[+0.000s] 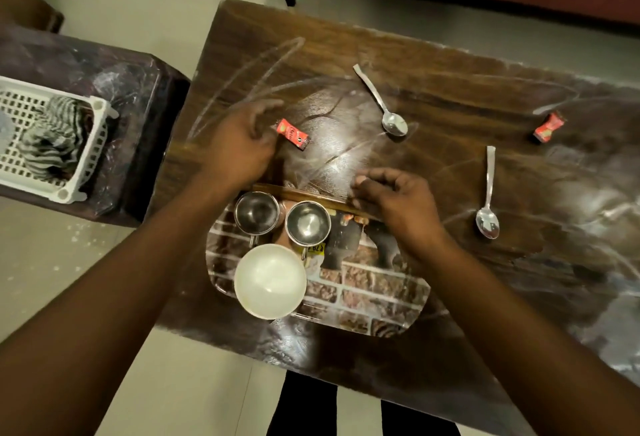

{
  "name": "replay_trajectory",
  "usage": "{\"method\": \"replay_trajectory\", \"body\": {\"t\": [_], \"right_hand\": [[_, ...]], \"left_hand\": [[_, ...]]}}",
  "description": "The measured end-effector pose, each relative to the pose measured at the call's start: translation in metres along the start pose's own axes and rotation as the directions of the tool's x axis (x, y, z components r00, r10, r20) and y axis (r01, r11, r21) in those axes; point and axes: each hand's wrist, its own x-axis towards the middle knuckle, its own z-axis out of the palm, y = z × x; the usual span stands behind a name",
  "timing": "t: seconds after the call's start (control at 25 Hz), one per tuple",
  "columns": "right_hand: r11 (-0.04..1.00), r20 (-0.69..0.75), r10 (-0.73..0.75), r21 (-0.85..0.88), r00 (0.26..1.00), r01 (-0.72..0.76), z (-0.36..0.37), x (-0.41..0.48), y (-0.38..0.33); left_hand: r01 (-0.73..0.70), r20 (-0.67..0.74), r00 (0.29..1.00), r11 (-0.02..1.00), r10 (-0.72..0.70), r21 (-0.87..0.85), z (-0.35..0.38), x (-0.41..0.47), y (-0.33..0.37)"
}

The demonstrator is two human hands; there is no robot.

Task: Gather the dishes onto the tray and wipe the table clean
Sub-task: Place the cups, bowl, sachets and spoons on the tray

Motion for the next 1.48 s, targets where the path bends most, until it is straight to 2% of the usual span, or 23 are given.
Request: {"method": "replay_trajectory", "body": {"t": [0.16,0.36,0.44,0.56,0.68,0.84,0.92,1.0,1.08,1.2,1.28,1.32,1.4,1.48], "right_hand": [[0.928,0.087,0.184,0.313,0.979,-0.202,0.043,0.030,-0.007],[0.878,0.126,0.304,0.348,0.944,-0.329,0.073,0.049,0.005],[0.878,0.115,0.303,0.352,0.946,-0.324,0.076,0.054,0.006],[0.893,0.086,0.280,0.341,0.956,-0.292,0.078,0.059,0.001],[0.920,0.058,0.242,0.303,0.969,-0.248,0.073,0.062,-0.007],[0.962,0.025,0.112,0.248,0.993,-0.115,0.044,0.042,-0.028],[0.972,0.030,0.022,0.231,0.999,-0.028,0.017,0.020,-0.040],[0.983,0.064,-0.027,0.182,0.998,0.014,-0.010,-0.002,-0.042],[0.993,0.090,-0.022,0.119,0.996,0.011,-0.030,-0.020,-0.031],[1.000,0.078,0.011,0.003,0.997,-0.012,-0.044,-0.035,0.001],[0.996,0.056,0.039,-0.081,0.998,-0.034,-0.044,-0.037,0.025],[0.992,0.037,0.051,-0.116,0.998,-0.046,-0.043,-0.037,0.035],[0.985,-0.004,0.059,-0.160,0.998,-0.059,-0.041,-0.032,0.052],[0.981,-0.037,0.062,-0.184,0.997,-0.068,-0.036,-0.026,0.063]], "left_hand": [[-0.162,0.212,0.970,0.962,0.115,0.220,0.017,0.040,-0.014],[-0.222,0.219,0.964,0.917,0.154,0.332,0.026,0.060,-0.023],[-0.174,0.221,0.970,0.928,0.104,0.329,0.031,0.063,-0.029],[-0.058,0.214,0.977,0.960,-0.002,0.273,0.034,0.062,-0.032],[-0.001,0.204,0.978,0.986,-0.034,0.169,0.034,0.054,-0.016],[0.098,0.257,0.965,0.983,-0.056,-0.155,0.036,0.022,0.022],[0.191,0.266,0.960,0.893,-0.084,-0.407,0.039,-0.009,0.050],[0.308,0.256,0.949,0.703,-0.182,-0.641,0.049,-0.051,0.072],[0.397,0.259,0.910,0.500,-0.323,-0.770,0.073,-0.101,0.082],[0.469,0.283,0.779,0.222,-0.560,-0.855,0.123,-0.166,0.080],[0.461,0.328,0.661,0.020,-0.675,-0.887,0.149,-0.186,0.075],[0.443,0.342,0.614,-0.049,-0.711,-0.895,0.158,-0.189,0.073],[0.410,0.336,0.566,-0.096,-0.752,-0.907,0.170,-0.187,0.064],[0.381,0.301,0.543,-0.090,-0.784,-0.920,0.176,-0.180,0.055]]}}
